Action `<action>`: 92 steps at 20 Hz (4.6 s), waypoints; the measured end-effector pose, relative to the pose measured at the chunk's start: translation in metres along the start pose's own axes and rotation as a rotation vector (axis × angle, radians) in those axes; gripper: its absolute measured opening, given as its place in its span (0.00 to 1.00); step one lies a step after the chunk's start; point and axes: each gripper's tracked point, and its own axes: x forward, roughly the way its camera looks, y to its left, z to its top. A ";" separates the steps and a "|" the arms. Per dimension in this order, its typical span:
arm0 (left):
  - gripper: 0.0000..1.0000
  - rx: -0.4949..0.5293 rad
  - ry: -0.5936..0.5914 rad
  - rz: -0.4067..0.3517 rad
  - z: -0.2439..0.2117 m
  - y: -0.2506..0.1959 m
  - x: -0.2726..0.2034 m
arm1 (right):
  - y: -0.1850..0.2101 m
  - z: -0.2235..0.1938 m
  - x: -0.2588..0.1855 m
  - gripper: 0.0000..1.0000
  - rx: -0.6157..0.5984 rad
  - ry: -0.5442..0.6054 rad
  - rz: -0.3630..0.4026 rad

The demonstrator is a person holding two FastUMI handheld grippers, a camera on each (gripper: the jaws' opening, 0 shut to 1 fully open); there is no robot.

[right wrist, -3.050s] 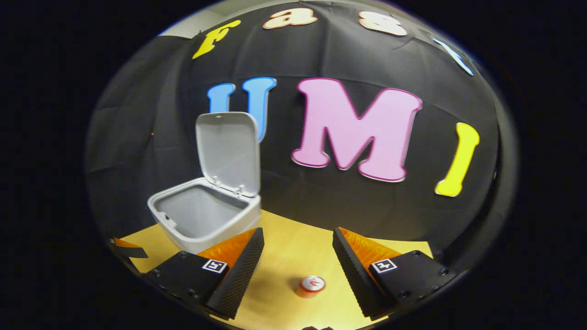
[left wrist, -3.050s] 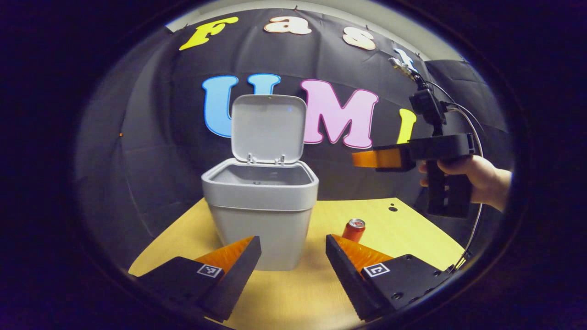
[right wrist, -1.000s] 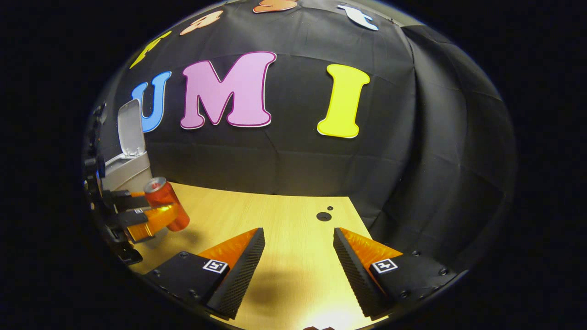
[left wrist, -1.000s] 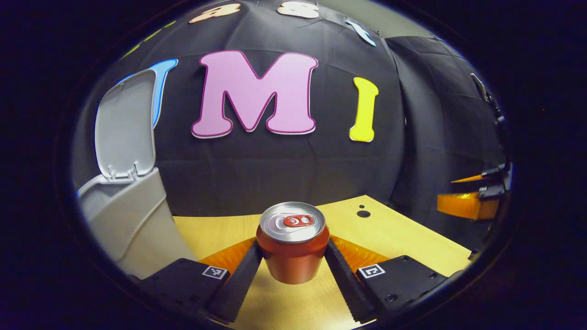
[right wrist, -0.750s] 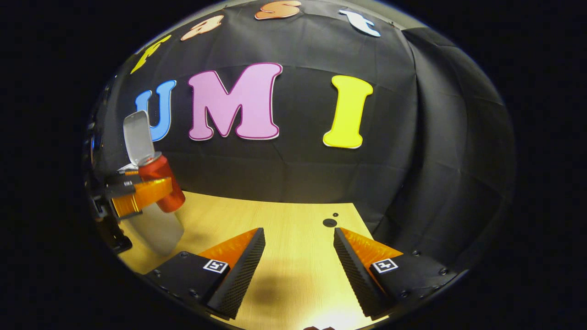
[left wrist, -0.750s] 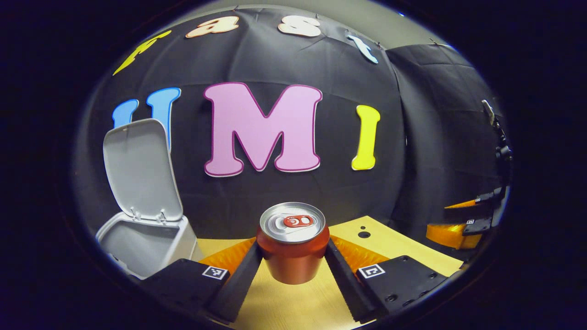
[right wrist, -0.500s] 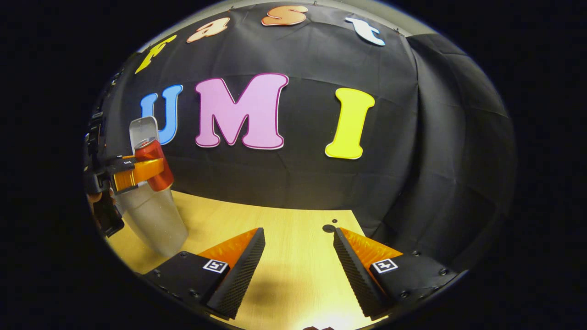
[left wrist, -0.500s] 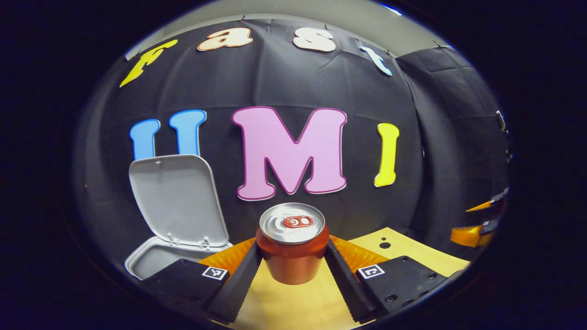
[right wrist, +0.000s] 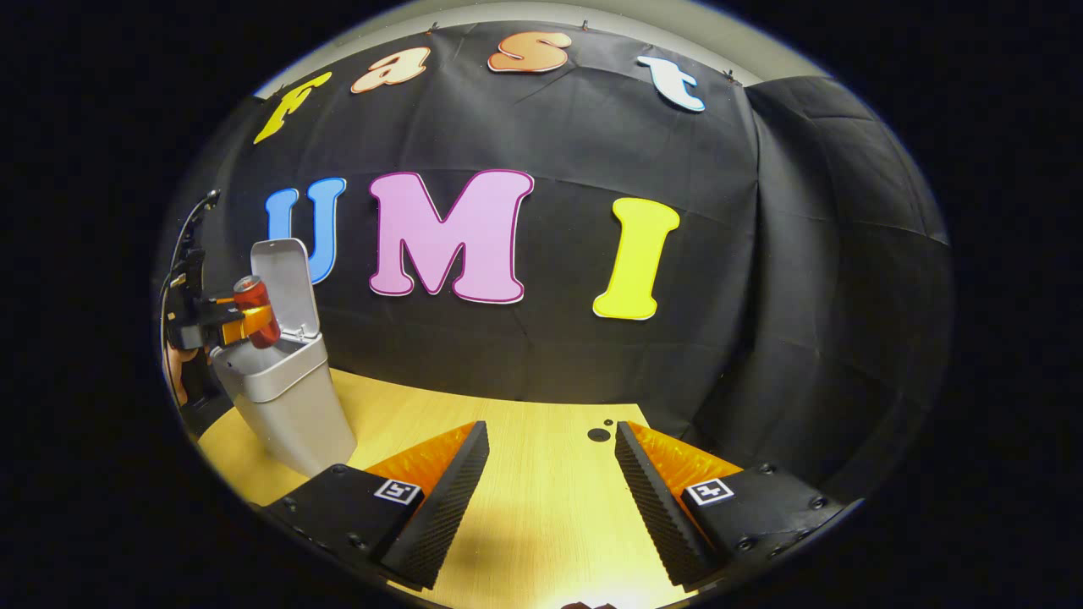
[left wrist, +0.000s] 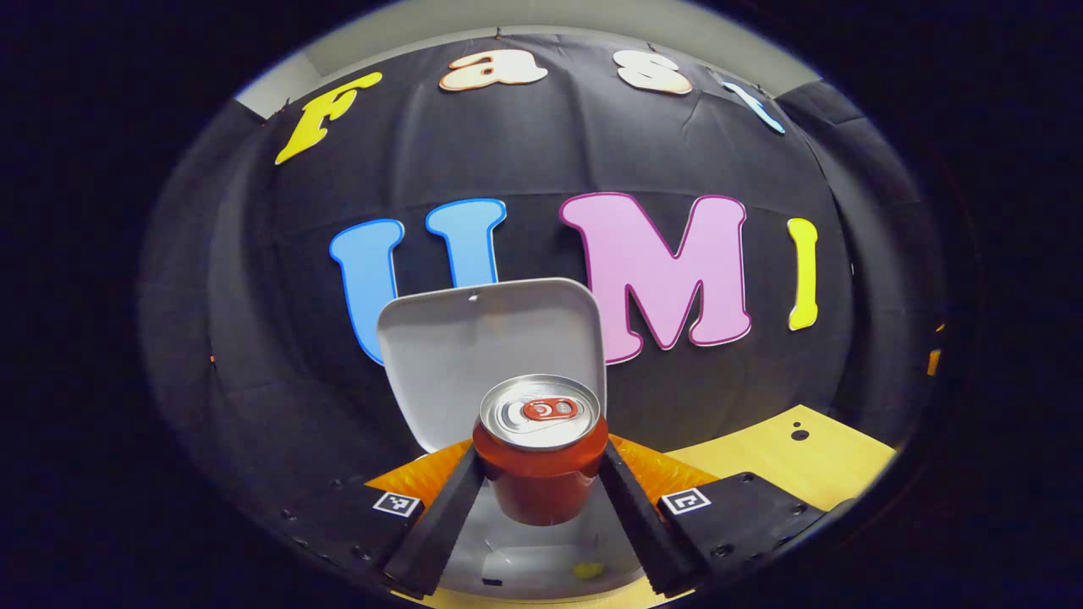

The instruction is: Press the lid of the desktop garbage bin to open it, pick up the crumpled paper on the desktop and throw it into the bin, then pick up the pop can on the desktop and drop it into the bin, and finally close the garbage bin lid.

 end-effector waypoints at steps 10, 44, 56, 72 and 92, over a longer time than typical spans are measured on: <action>0.94 -0.048 -0.051 -0.046 0.027 -0.002 -0.021 | 0.009 -0.009 -0.027 0.97 -0.021 0.009 0.022; 0.97 0.042 0.153 -0.149 0.070 0.029 0.038 | 0.071 -0.011 0.014 0.97 0.014 0.048 0.067; 0.99 0.049 0.188 -0.098 -0.052 0.043 -0.015 | 0.086 -0.047 -0.050 0.97 -0.008 0.097 -0.018; 1.00 -0.026 0.006 -0.114 -0.061 0.035 -0.031 | 0.123 -0.059 -0.088 0.97 -0.029 0.090 -0.003; 0.95 -0.178 -0.184 -0.069 0.019 -0.009 -0.312 | 0.145 0.003 -0.199 0.97 0.074 -0.192 0.053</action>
